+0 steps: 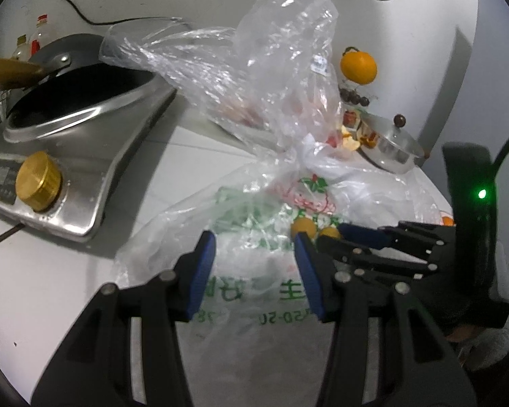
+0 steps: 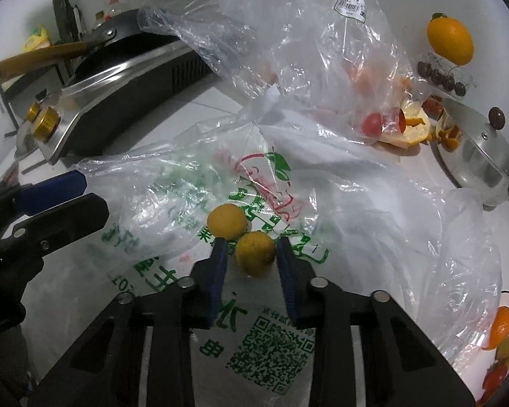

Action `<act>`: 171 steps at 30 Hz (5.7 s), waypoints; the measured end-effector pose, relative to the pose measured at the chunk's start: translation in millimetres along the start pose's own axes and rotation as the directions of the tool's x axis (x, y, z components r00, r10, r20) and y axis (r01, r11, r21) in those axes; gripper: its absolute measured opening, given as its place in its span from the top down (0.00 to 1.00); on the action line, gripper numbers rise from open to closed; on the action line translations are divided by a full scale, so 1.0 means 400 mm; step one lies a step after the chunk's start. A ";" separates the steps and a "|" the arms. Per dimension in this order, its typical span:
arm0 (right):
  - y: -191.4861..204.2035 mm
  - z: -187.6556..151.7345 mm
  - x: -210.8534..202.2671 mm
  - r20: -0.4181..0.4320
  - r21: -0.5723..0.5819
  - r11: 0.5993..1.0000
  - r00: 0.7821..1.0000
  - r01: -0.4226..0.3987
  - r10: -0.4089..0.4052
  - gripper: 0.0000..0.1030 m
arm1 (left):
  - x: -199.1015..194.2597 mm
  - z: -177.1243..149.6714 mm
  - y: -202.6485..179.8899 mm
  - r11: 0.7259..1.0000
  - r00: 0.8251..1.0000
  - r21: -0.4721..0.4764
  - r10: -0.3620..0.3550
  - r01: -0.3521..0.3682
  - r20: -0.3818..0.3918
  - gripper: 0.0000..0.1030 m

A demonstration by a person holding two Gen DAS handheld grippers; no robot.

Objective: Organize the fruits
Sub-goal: 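Grasp a small yellow fruit with the right gripper while the left gripper grasps another, then carry both yellow fruits in the left and right grippers over the white plate, then lower the yellow fruits onto the plate and open both grippers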

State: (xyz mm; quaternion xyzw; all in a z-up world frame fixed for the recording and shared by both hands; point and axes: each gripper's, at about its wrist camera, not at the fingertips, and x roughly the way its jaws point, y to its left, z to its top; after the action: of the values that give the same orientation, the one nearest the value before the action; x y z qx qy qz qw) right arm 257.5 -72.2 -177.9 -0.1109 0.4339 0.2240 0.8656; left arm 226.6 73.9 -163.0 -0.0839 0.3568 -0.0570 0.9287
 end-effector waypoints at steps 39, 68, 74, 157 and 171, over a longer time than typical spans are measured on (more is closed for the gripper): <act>-0.116 -0.038 -0.159 0.186 0.074 0.997 0.982 -0.034 0.019 0.74 | 0.202 0.020 -0.172 0.965 0.990 0.260 0.036 0.000 -0.135 0.75; -0.105 -0.093 -0.325 0.248 0.081 0.996 0.967 0.040 -0.059 0.74 | -0.092 0.007 -0.244 0.974 0.996 0.215 -0.077 0.066 0.040 0.75; -0.108 -0.118 -0.372 0.264 0.088 0.995 0.962 0.053 -0.075 0.74 | -0.134 -0.009 -0.278 0.973 0.994 0.213 -0.098 0.084 0.055 0.75; -0.452 -0.324 -0.326 0.169 0.231 0.972 0.982 0.045 -0.086 0.74 | 0.126 -0.063 -0.658 0.928 0.974 0.310 -0.168 0.209 -0.153 0.74; -0.421 -0.313 -0.353 0.180 0.217 0.974 0.978 0.063 -0.103 0.73 | 0.072 -0.062 -0.628 0.935 0.980 0.299 -0.162 0.190 -0.118 0.70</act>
State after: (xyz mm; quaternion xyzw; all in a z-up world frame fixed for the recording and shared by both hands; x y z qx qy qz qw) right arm 177.4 -309.1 -140.0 -0.0148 0.3653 0.1499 0.9186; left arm 219.5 -179.6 -150.7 0.0332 0.3769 -0.1988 0.9040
